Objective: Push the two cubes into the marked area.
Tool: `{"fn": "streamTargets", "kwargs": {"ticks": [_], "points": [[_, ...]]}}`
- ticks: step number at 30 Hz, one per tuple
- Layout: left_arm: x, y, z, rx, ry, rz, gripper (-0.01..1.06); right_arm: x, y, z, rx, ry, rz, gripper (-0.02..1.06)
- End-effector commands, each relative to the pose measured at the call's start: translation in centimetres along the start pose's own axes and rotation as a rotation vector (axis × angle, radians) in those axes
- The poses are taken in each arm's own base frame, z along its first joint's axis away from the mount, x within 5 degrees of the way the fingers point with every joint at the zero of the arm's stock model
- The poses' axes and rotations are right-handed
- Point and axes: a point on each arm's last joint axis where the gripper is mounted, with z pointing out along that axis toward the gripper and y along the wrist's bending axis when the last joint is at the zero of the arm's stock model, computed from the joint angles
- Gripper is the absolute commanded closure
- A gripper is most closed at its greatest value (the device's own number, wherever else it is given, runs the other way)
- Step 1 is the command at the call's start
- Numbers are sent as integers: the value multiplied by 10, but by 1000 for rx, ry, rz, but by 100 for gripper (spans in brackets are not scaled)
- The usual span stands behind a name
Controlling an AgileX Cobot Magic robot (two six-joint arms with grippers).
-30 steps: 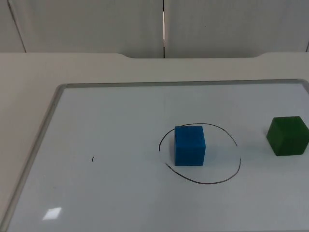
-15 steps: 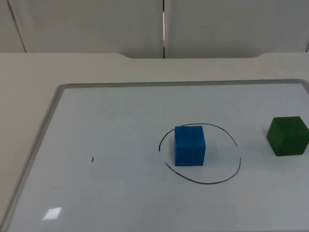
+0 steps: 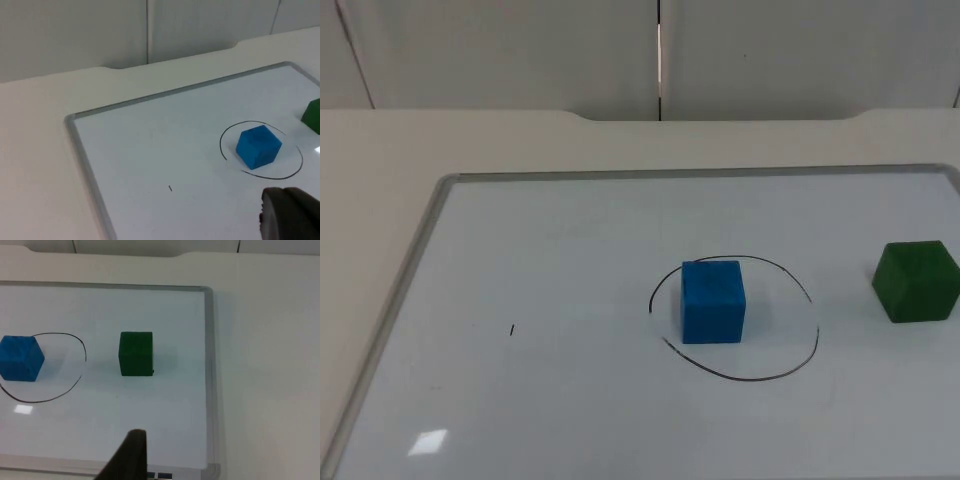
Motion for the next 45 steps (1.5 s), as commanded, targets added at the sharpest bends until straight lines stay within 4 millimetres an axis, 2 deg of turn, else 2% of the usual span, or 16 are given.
{"fn": "streamTargets", "kwargs": {"ticks": [1,4,9,15,22,29,33,37,38,43,45], "points": [[7,2,-6,-26,15,-10,105,0,0,-1,5,-10,8,0],[20,3,-17,-47,35,5,105,0,0,-1,5,-10,8,0],[25,5,-19,-73,63,1,105,0,0,-1,5,-10,8,0],[37,9,-3,-90,109,2,105,0,0,-1,5,-10,8,0],[37,9,-3,-92,106,5,105,0,0,-1,5,-10,8,0],[37,9,-3,-92,106,5,105,-2,0,0,5,-8,8,8],[37,9,-3,-92,106,5,105,-11,1,11,0,66,30,10],[37,9,-3,-93,106,6,105,-31,0,34,11,169,31,10],[37,9,-3,-93,106,6,105,-31,0,34,11,169,31,10],[37,10,-3,-98,108,8,105,-56,1,80,11,272,62,10],[37,10,-3,-98,108,8,105,-57,1,83,12,277,65,10]]}}
